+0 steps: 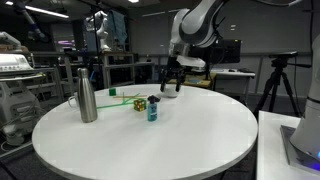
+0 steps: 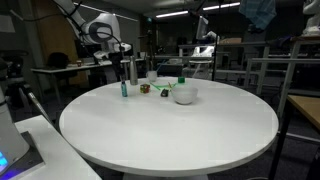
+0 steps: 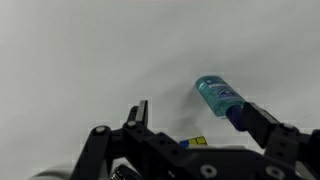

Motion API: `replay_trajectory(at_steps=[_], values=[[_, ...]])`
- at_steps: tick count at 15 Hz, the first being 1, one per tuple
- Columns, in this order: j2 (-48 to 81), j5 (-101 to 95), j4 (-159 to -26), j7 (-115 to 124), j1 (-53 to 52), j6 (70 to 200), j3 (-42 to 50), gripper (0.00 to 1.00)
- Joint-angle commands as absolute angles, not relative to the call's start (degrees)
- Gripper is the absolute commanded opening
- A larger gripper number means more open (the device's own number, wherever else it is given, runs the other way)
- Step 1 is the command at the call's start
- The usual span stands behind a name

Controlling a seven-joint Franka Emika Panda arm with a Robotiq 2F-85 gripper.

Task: Move the blue bottle to the right

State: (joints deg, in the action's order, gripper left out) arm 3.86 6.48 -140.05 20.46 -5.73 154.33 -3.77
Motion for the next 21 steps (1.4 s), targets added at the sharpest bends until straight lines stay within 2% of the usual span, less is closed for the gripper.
replay_trajectory(at_steps=[1,12,21], values=[[5.35,0.54,-140.55,28.23,-7.49,155.64,-3.85,1.0],[7.48,-5.19,-136.09,33.62,-9.45,154.77,-3.81,1.0],[14.69,-5.69,-128.39,33.18,-12.29,154.3,-2.74,1.0]])
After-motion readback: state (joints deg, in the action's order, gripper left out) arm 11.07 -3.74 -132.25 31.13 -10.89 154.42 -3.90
